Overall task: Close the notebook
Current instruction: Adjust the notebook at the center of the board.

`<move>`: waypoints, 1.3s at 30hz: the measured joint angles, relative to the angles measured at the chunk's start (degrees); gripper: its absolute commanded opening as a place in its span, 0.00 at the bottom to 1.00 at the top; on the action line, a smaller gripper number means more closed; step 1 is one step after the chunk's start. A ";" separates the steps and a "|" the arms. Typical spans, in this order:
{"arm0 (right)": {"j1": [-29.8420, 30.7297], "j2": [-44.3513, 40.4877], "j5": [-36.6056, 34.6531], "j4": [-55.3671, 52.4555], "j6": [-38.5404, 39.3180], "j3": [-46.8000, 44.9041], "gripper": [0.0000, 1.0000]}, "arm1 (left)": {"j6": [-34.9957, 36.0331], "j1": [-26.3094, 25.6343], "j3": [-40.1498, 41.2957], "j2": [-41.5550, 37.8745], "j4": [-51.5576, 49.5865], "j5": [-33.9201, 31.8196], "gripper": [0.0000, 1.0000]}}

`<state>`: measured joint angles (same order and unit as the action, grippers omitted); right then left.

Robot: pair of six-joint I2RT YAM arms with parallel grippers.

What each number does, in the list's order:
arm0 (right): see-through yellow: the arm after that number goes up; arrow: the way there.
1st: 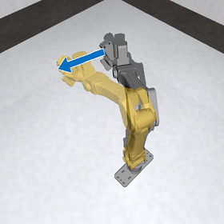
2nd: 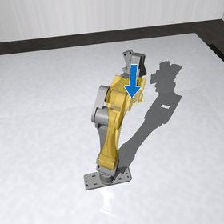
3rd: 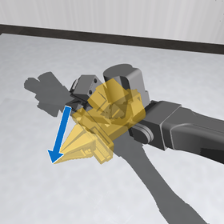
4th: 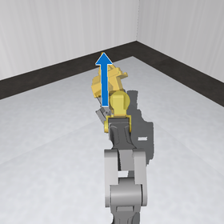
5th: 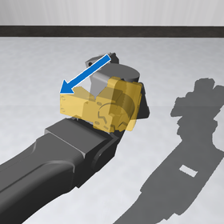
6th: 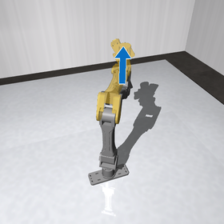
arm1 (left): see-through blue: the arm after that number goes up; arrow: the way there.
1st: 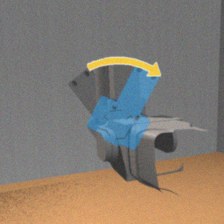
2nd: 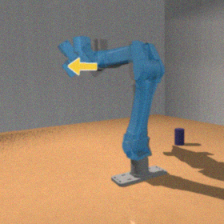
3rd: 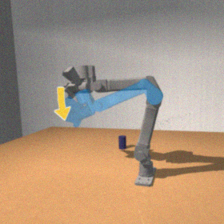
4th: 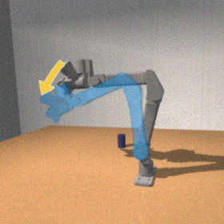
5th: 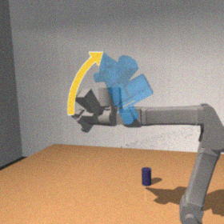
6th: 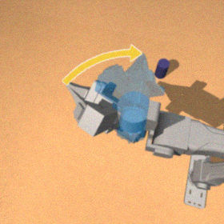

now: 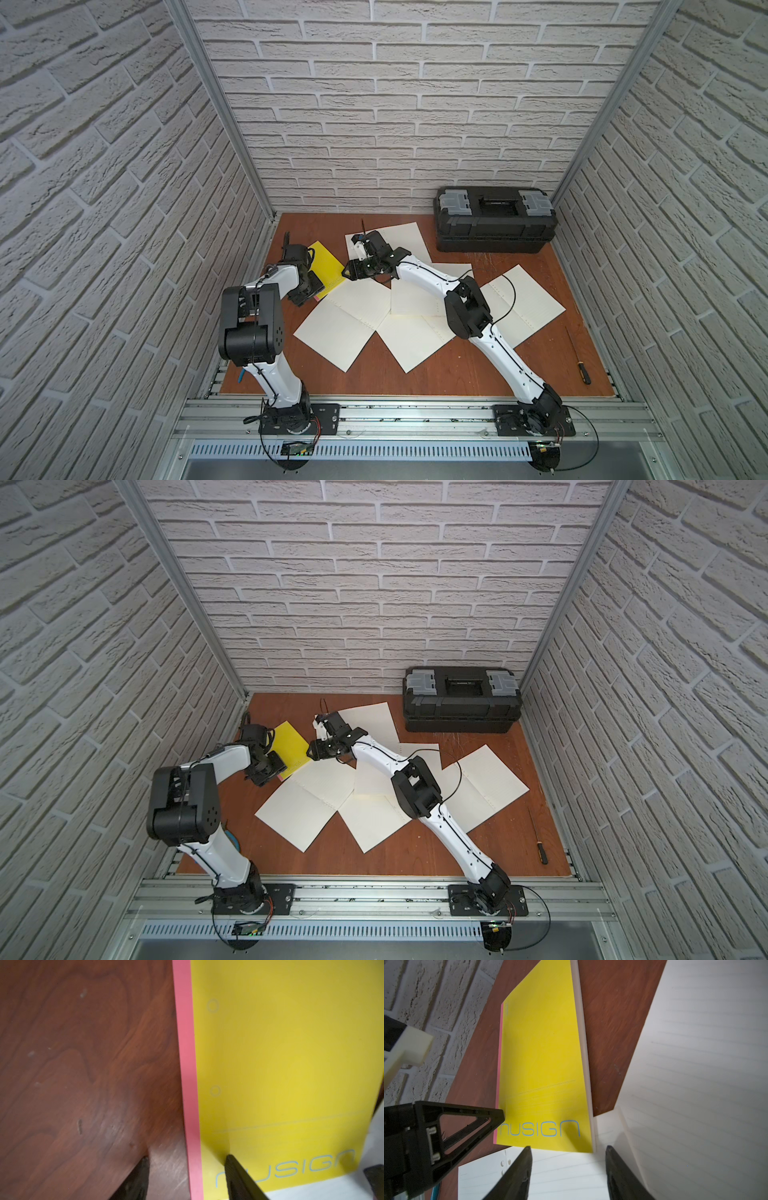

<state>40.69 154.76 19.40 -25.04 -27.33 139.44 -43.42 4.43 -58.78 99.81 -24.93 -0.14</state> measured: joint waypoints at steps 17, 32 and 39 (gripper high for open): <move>0.04 2.36 0.15 0.17 -0.11 2.47 0.59 | -0.17 1.18 0.15 -0.11 1.38 1.64 0.57; 0.59 2.45 1.62 -0.13 -0.04 2.73 0.58 | -0.33 1.46 -0.44 0.83 3.13 2.97 0.56; 1.05 2.45 2.45 -0.70 0.15 2.73 0.57 | -0.35 1.66 -3.06 3.13 3.78 3.39 0.56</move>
<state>41.74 157.21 21.85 -25.74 -27.18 142.17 -43.77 6.09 -61.84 102.94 -21.15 3.25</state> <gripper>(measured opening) 0.573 0.561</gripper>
